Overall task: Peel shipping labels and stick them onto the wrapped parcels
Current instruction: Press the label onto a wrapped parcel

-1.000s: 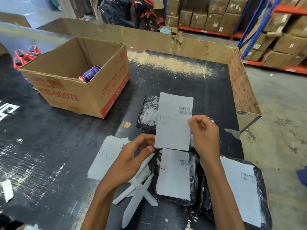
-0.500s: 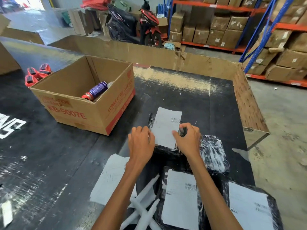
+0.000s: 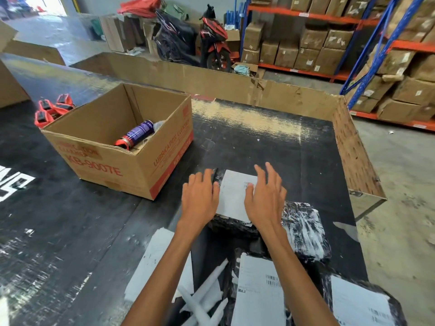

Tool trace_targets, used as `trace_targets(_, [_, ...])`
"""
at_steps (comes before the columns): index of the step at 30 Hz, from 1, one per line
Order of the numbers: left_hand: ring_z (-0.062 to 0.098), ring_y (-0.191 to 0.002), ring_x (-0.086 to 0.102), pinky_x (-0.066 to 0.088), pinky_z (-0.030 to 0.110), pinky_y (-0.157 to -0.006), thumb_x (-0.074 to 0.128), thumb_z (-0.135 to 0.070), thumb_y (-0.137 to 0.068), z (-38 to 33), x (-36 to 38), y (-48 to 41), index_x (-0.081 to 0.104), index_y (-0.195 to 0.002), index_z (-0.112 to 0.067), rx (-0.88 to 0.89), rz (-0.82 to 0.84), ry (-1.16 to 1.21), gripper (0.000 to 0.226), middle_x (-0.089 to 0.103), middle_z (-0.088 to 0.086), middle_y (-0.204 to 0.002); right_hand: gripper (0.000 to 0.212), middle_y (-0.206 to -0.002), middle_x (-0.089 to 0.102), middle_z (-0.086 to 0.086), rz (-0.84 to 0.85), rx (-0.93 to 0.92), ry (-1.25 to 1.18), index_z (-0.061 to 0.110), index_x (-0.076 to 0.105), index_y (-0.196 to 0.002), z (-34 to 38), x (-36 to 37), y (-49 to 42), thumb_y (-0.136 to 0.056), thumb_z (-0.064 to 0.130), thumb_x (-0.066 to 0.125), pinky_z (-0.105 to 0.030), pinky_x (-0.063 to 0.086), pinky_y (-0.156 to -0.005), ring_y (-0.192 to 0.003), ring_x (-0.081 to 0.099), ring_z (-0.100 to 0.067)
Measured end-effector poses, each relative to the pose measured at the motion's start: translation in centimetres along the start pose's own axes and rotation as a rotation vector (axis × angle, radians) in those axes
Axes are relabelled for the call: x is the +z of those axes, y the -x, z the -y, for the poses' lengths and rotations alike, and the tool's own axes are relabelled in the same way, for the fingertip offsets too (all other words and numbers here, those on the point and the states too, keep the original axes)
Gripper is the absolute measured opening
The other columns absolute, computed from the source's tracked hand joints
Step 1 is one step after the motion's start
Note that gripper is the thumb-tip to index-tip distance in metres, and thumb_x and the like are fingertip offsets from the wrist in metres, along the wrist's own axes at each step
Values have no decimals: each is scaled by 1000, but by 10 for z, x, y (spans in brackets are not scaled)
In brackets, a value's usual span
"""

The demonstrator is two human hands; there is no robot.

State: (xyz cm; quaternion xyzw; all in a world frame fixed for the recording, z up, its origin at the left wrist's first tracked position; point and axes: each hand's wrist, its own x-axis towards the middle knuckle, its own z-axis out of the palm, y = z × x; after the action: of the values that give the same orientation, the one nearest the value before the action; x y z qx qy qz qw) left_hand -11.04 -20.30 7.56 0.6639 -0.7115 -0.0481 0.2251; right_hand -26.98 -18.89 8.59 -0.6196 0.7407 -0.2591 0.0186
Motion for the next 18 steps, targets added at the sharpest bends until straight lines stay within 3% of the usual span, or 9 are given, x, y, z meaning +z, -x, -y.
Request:
trace_targets(3, [28, -150, 30, 34, 49, -115, 32, -38, -108, 0, 22, -25, 32, -156, -31, 150, 198, 123, 49, 31, 8, -164, 51, -170, 14, -7, 183, -78, 34, 20, 31, -157, -4, 15, -6, -107, 31, 34, -49, 21, -121, -157, 10, -27])
trace_targets(6, [22, -157, 16, 25, 51, -122, 30, -41, -108, 5, 39, -33, 27, -157, -41, 112, 384, 326, 49, 2, -2, -172, 52, -171, 12, -3, 319, -32, -93, 25, 25, -159, -16, 25, -7, -108, 37, 26, -49, 25, -123, -158, 3, -23])
trace_targets(9, [18, -156, 19, 24, 46, -123, 38, -38, -107, 9, 45, -25, 28, -157, -39, 79, 323, 498, 51, 3, -6, -172, 54, -172, 4, -1, 259, 17, -266, 24, 25, -160, -20, 29, -2, -108, 36, 35, -43, 20, -123, -158, 0, -20])
trace_targets(11, [15, -157, 15, 19, 41, -125, 49, -34, -105, 12, 47, -21, 22, -160, -33, -36, 298, 706, 61, 7, -5, -171, 58, -172, -4, 1, 201, 157, -426, 24, 22, -160, -19, 28, 3, -107, 35, 41, -44, 17, -123, -158, 2, -21])
trace_targets(14, [16, -155, 23, 23, 42, -126, 55, -34, -102, 11, 45, -18, 16, -162, -28, -199, 346, 907, 71, 19, -4, -169, 56, -171, 4, 2, 243, 257, -564, 22, 24, -160, -17, 25, 6, -108, 31, 41, -41, 19, -123, -157, 14, -21])
trace_targets(18, [10, -154, 22, 21, 37, -127, 49, -30, -106, -2, 23, -17, 20, -161, -21, -164, 284, 933, 63, 22, -5, -168, 54, -170, 13, 3, 167, 241, -607, 19, 27, -159, -9, 8, 10, -108, 27, 42, -41, 24, -125, -155, 21, -19])
